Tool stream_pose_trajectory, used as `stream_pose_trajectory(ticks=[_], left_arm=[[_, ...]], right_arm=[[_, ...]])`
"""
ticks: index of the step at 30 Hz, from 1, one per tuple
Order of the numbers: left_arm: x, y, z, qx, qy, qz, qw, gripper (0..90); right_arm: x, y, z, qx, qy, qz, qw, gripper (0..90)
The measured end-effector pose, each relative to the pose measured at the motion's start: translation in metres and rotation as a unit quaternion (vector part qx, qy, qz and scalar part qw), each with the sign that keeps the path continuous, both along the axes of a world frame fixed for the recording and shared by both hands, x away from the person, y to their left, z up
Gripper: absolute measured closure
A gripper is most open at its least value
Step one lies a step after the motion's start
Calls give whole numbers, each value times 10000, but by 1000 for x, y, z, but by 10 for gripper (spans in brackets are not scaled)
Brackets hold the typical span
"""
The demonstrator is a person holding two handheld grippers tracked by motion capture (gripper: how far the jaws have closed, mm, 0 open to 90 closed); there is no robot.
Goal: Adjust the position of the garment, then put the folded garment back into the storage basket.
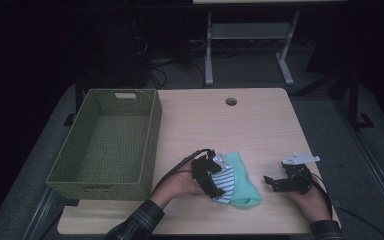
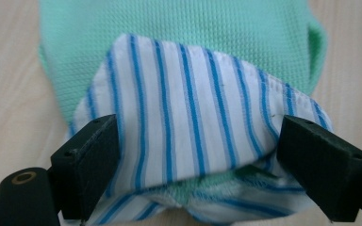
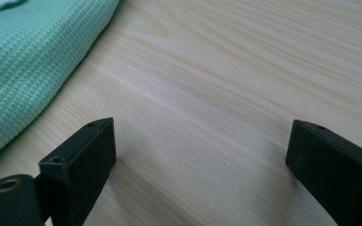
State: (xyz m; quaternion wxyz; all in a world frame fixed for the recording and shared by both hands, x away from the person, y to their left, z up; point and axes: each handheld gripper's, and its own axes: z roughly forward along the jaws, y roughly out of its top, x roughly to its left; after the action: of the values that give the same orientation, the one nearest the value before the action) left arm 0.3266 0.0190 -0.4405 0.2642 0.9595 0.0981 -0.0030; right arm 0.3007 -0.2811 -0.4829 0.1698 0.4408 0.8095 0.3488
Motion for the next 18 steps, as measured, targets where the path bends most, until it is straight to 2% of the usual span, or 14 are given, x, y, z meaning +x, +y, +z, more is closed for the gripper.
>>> stream_pose_trajectory(ticks=[3,11,18], left_arm=[[0,-4,-6,86,19,-2,10000,127],[1,-5,-12,70,164,93,9998,123],[0,-6,-13,188,45,119,9997,139]], right_arm=[[0,0,0,-5,-4,-4,10000,87],[0,0,0,-4,-3,-20,10000,87],[0,0,0,-4,-1,-26,10000,87]])
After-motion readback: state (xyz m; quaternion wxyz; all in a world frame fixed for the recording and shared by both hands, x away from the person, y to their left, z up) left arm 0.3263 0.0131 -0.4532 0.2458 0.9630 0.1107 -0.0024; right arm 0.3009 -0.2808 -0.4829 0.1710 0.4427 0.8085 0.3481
